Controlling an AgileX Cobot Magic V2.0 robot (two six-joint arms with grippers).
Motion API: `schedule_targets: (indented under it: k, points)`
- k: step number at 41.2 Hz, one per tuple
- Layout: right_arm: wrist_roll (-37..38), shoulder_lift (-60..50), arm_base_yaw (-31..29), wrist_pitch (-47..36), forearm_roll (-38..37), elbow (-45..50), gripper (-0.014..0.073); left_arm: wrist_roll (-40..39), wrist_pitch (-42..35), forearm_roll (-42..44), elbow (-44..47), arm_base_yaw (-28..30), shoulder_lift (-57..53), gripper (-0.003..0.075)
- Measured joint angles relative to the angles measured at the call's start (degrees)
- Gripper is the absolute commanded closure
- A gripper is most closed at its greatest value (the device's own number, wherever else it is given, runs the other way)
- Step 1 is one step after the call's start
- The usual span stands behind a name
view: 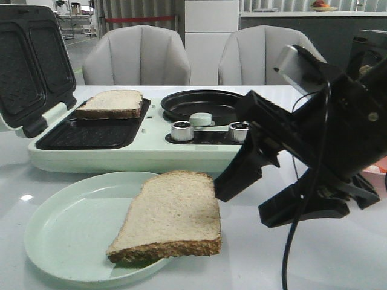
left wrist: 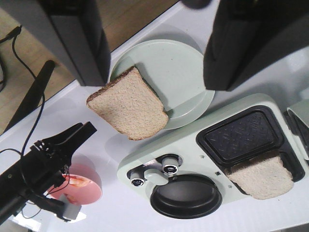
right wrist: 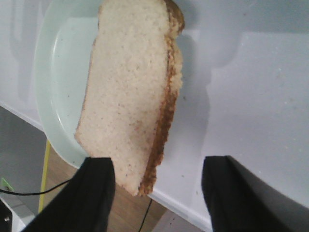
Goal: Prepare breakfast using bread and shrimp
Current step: 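Reach the right gripper to the remaining bread slice and grasp it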
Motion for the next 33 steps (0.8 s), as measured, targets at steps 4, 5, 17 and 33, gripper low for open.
schedule_targets:
  k: [4, 5, 17, 33]
  points:
    - [-6.98, 2.81, 0.00, 0.00, 7.95, -0.09, 0.0089, 0.00, 0.00, 0.00, 0.00, 0.00, 0.00, 0.0239]
    - [-8.98, 3.43, 0.00, 0.00, 9.54, -0.22, 0.0089, 0.00, 0.00, 0.00, 0.00, 0.00, 0.00, 0.0239]
    - [-19.79, 12.10, 0.00, 4.19, 21.98, -2.73, 0.0089, 0.00, 0.00, 0.00, 0.00, 0.00, 0.00, 0.0239]
    - [-21.04, 15.51, 0.13, 7.49, 22.98, -3.87, 0.0347, 0.00, -0.08, -0.10, 0.00, 0.00, 0.00, 0.0239]
